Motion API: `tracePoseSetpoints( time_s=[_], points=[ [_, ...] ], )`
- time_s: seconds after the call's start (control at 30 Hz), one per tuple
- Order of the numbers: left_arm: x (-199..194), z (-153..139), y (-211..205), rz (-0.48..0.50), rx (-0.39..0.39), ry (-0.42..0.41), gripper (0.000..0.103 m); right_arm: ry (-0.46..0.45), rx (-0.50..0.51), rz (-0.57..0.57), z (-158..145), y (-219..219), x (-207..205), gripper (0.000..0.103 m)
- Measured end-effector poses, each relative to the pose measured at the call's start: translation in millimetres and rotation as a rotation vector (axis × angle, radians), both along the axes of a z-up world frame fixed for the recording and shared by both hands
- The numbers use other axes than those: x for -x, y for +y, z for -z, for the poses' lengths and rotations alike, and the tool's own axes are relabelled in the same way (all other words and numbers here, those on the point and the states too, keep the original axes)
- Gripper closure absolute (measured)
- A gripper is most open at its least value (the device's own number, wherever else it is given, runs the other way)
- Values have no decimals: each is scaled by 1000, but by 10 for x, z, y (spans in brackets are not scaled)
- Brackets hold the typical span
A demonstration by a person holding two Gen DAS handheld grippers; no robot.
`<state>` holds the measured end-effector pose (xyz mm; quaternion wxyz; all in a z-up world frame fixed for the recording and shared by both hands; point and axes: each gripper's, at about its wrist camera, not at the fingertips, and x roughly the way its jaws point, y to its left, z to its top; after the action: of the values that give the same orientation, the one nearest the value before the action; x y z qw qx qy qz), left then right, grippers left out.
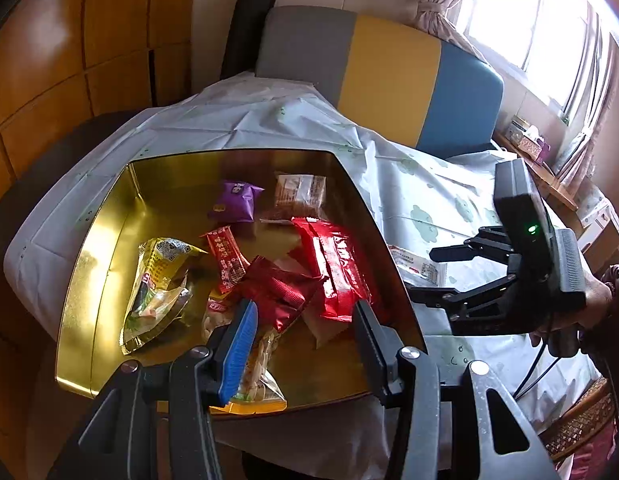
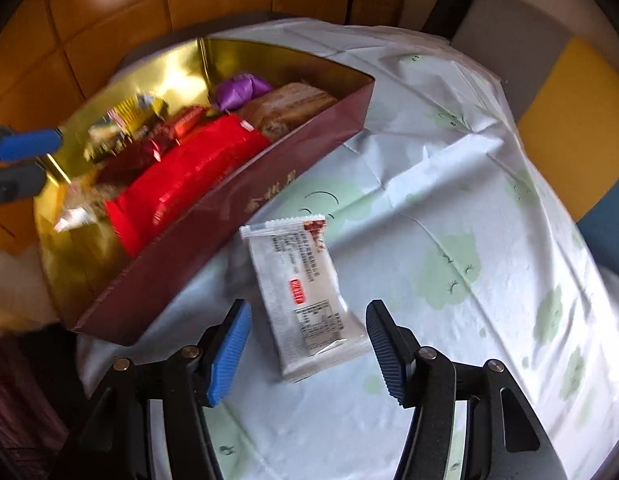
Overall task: Organize snacks
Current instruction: 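Grasp the white wrapper packet with the left gripper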
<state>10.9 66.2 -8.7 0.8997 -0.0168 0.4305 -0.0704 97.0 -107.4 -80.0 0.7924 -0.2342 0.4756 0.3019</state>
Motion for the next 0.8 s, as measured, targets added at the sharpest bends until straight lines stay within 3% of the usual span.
tracePoseSetpoints(
  time_s=[0.17,0.37,0.43,0.5,0.63,0.8],
  points=[
    [-12,4,-76,27,1,0,53,-2,4,57,-16,-149,71,57],
    [-28,-16,-279,91,1,0,53,89,-18,243,-19,-653,170,55],
    [-35,-45,-399,126,6,-3,53,126,-70,287,-61,-823,203,40],
    [-43,-81,-572,180,16,-3,53,122,-147,327,-189,-1017,241,32],
    [-86,-80,-945,283,30,25,53,89,-268,430,-444,-1419,240,25],
    [-229,118,-1417,360,72,147,53,39,-324,570,-521,-1901,264,23]
  ],
)
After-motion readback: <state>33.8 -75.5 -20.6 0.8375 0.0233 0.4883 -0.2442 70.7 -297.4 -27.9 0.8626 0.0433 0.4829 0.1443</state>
